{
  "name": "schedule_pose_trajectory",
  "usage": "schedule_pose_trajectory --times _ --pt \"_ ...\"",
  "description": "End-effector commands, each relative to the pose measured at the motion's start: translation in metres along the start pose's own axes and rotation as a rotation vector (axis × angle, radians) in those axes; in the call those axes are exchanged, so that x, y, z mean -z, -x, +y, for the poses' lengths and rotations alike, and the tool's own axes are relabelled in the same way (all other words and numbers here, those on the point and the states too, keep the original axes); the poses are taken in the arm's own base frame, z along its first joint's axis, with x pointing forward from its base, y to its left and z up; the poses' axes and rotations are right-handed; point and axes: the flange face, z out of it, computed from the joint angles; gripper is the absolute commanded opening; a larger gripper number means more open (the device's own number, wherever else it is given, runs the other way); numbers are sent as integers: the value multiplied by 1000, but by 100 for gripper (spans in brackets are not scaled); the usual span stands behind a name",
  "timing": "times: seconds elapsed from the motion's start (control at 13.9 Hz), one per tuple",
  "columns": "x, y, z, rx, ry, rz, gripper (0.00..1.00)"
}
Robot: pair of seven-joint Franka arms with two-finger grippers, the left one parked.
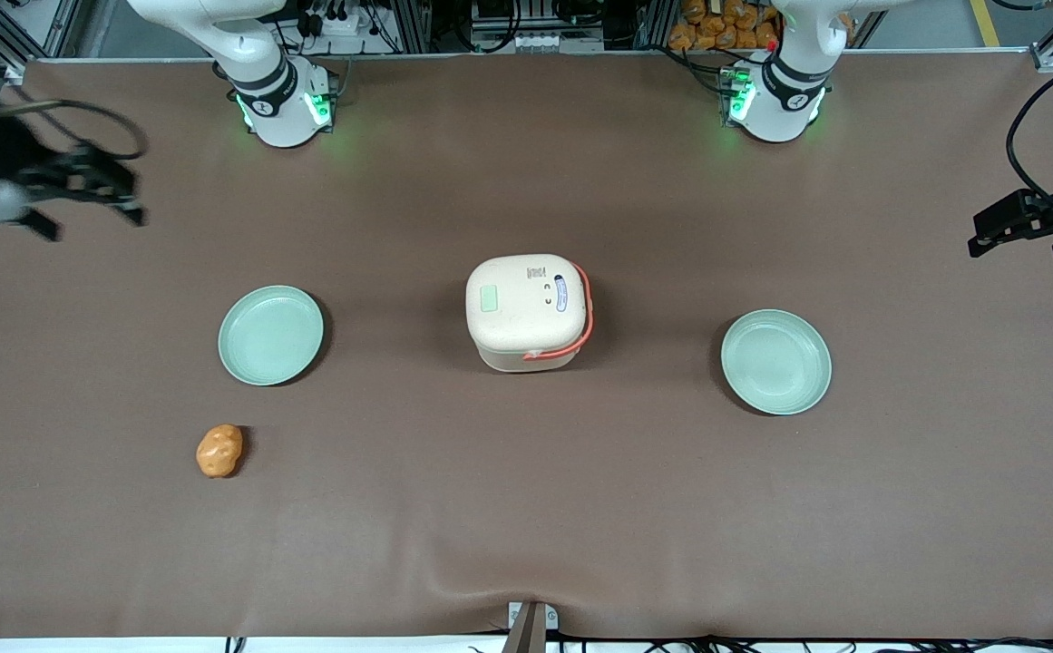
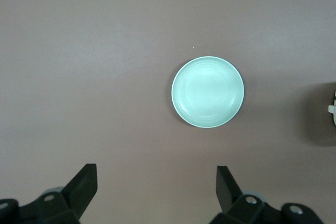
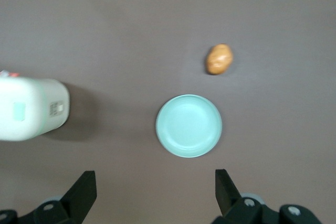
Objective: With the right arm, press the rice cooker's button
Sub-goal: 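Move the right gripper from rest toward the white rice cooker, then position the right gripper above the pale green button on the cooker lid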
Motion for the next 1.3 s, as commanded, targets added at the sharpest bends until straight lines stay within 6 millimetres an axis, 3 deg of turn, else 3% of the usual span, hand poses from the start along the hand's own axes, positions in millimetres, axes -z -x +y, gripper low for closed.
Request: schedule_pose_trajectory --times 0.0,0.22,0.36,0.43,0.51,0.58,0.65,0.72,0.87,1.23 --pt "-33 -15 -71 -56 -1 -34 100" --pt "-88 -25 -180 -82 12 -26 100" --pt "-125 -30 -231 -103 7 -12 100" --pt "-142 -33 -243 -89 13 -9 100" --pt "-159 -35 -256 -67 27 -10 86" --pt "-180 -34 -271 -38 54 -19 64" --pt "-207 -30 -291 11 117 -27 33" --pt "-221 -28 -299 28 139 -37 13" --pt "-234 -31 -308 10 124 -15 0" --pt "-273 -28 -334 17 122 -11 0"
